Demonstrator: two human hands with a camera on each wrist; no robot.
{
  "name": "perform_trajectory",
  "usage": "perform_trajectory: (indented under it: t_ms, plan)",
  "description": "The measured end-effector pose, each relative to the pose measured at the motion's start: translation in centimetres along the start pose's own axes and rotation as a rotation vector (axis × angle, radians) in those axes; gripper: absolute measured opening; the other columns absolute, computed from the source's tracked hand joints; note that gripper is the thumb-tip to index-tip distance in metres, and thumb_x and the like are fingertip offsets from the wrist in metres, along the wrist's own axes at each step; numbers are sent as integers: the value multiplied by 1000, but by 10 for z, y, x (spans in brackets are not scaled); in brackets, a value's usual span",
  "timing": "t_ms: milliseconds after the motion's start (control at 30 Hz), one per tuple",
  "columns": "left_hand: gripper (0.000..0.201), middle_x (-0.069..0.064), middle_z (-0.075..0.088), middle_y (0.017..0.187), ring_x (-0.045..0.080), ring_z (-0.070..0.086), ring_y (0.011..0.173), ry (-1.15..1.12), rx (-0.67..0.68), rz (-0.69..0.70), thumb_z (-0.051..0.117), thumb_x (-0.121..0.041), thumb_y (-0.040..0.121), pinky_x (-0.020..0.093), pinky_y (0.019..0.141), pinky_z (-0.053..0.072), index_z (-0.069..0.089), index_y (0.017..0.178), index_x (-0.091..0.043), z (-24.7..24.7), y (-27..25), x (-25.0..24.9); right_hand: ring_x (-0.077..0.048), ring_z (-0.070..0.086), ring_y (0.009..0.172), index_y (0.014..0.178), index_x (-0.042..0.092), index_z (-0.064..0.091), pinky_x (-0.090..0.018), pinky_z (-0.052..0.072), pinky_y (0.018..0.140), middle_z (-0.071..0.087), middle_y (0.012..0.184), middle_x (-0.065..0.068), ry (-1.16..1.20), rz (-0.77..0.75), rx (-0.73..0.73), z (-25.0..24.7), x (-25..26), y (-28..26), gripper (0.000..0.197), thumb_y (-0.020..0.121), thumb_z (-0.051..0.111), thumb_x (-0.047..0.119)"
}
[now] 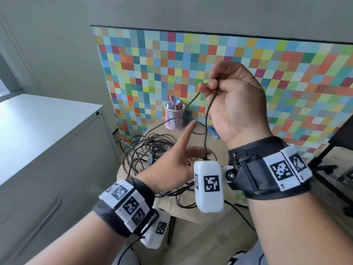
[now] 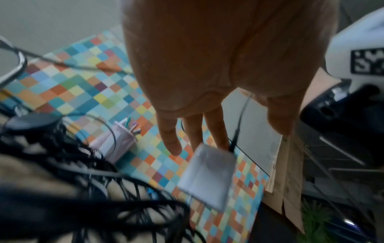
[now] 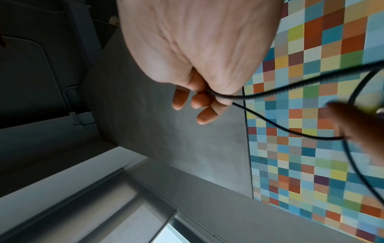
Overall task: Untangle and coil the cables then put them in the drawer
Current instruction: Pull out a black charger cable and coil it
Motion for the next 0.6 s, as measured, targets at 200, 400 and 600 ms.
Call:
perform_trajectory:
  t_ms: [200, 400, 600]
  plan:
    - [34, -8, 57, 60, 16, 59, 60, -70, -188, -25, 40, -29, 112, 26, 59, 46, 63, 99, -7, -13, 3, -2, -16, 56, 71, 85, 4, 68, -39, 58, 90, 57, 76, -9, -152, -37, -64, -26, 5, 1, 40, 83, 37, -21]
    - [43, -1, 32, 55, 25, 53, 53, -346, -441, 83, 37, -34, 112, 32, 58, 44, 53, 76, -16, -87, -8, -17, 0, 65, 83, 114, 29, 72, -24, 53, 87, 72, 95, 5, -1093, 149, 193, -77, -17, -9, 33, 90, 73, 5]
    - [41, -3, 27, 58, 18, 43, 51, -727, -641, 241, 38, -35, 111, 31, 64, 49, 50, 74, -20, -122, -20, -43, -11, 50, 61, 66, 22, 64, -28, 37, 58, 54, 60, 8, -1660, 301, 352, -116, -48, -31, 34, 97, 67, 35]
Point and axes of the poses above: each hand's wrist, its own y-axis towards the middle knuckle, its own z-axis out of the palm, x = y × z, the point moved 7 cm from there along y, towards the middle knuckle
